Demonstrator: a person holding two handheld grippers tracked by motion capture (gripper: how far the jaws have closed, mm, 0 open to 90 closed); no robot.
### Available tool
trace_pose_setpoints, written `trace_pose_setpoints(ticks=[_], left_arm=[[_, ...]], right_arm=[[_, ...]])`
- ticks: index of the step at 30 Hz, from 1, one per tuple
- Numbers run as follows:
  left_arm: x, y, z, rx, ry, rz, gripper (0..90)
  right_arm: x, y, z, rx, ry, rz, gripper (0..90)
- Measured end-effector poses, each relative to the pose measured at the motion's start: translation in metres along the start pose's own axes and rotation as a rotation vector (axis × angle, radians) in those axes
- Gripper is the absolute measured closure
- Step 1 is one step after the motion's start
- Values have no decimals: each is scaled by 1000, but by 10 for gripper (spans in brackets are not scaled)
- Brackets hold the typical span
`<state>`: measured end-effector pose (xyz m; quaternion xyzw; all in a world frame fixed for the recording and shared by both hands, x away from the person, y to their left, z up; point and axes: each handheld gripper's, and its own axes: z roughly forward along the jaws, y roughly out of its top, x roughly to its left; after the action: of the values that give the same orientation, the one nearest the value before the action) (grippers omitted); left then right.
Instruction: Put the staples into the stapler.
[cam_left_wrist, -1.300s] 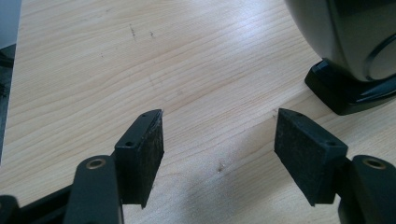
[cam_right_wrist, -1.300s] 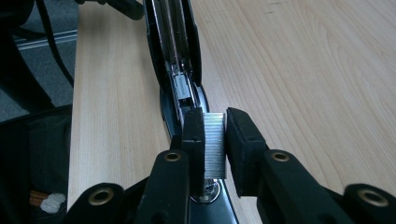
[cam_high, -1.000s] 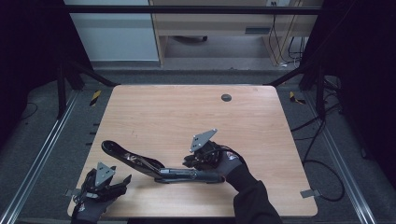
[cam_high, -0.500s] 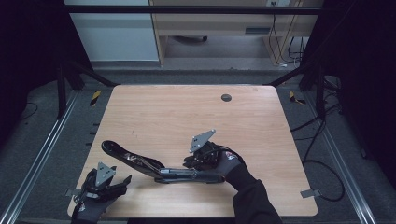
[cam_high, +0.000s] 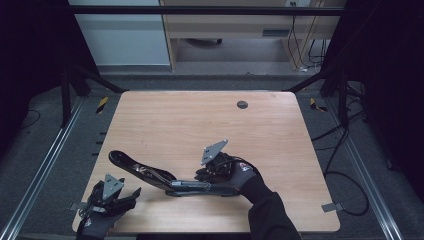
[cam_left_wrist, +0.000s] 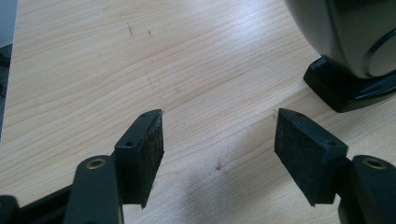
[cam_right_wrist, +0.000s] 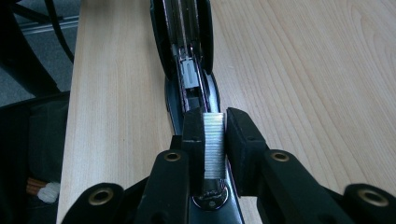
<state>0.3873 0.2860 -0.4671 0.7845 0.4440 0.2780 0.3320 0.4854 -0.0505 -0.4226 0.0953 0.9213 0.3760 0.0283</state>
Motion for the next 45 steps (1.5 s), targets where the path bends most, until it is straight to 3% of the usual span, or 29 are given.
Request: trace_pose_setpoints(ticks=[45], left_arm=[[-1, 0, 1, 9, -5, 4, 323]], right_arm=[[-6, -4, 17, 71, 45, -47, 781]])
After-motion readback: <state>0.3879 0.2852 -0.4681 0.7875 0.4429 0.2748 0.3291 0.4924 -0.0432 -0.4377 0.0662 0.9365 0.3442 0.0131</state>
